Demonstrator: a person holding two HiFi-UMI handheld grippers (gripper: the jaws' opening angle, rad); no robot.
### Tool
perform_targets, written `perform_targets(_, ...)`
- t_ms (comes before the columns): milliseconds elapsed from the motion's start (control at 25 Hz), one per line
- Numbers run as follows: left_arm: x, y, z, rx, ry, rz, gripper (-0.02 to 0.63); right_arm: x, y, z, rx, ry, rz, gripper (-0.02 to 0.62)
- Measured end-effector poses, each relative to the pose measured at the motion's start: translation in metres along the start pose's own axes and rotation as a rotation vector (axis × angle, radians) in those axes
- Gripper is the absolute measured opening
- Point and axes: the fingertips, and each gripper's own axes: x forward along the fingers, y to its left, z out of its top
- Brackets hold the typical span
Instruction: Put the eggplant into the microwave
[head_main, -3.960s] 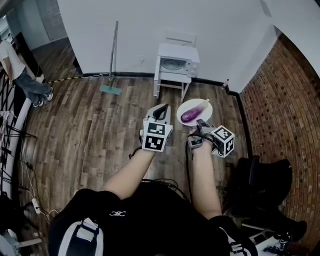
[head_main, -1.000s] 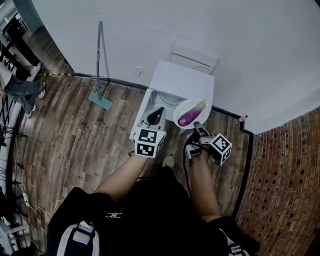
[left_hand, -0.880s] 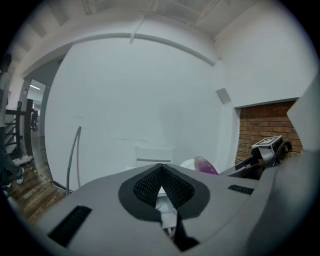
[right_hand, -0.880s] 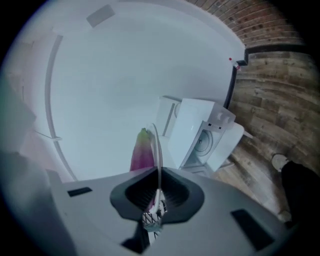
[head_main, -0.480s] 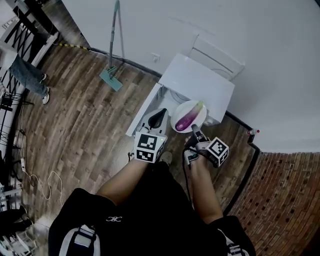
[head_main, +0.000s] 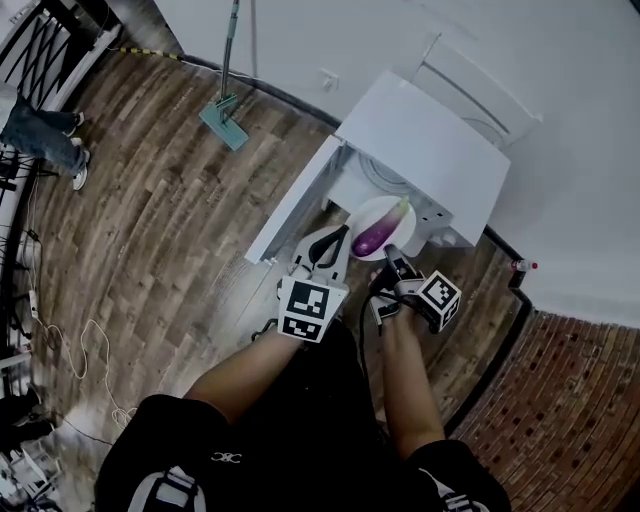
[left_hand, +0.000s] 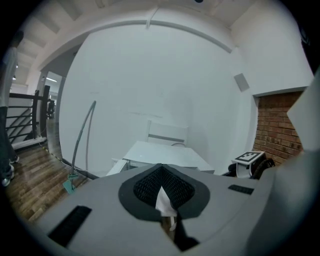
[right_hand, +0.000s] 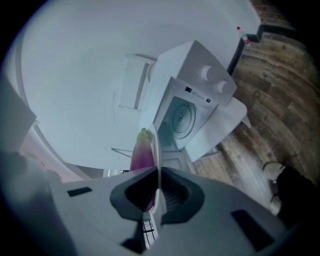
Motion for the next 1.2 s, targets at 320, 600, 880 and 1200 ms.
perform_targets(320, 0.060, 0.035, -0.101, 0.001, -0.052, 0.031, -0.009, 0.075, -0.077, 0.036, 0.057, -0.120, 0.042, 0.028)
perform_targets(600, 0.120, 0.063, -0.171, 0.024, -0.121, 0.013, -0.009, 0.143, -0.115, 0.082, 0.070, -0.226, 0.105, 0.028)
perform_targets(880, 0.129, 0.073, -0.196, 0.025, -0.171, 0.004, -0.009, 0.174, -0.101, 0.120, 0.016, -0.322, 0.127, 0.028)
perform_targets(1200, 0.116, 0.068, -0.209, -0.009, -0.144, -0.014, -0.009, 0.197, -0.102, 0.142, -0.020, -0.351, 0.068, 0.028)
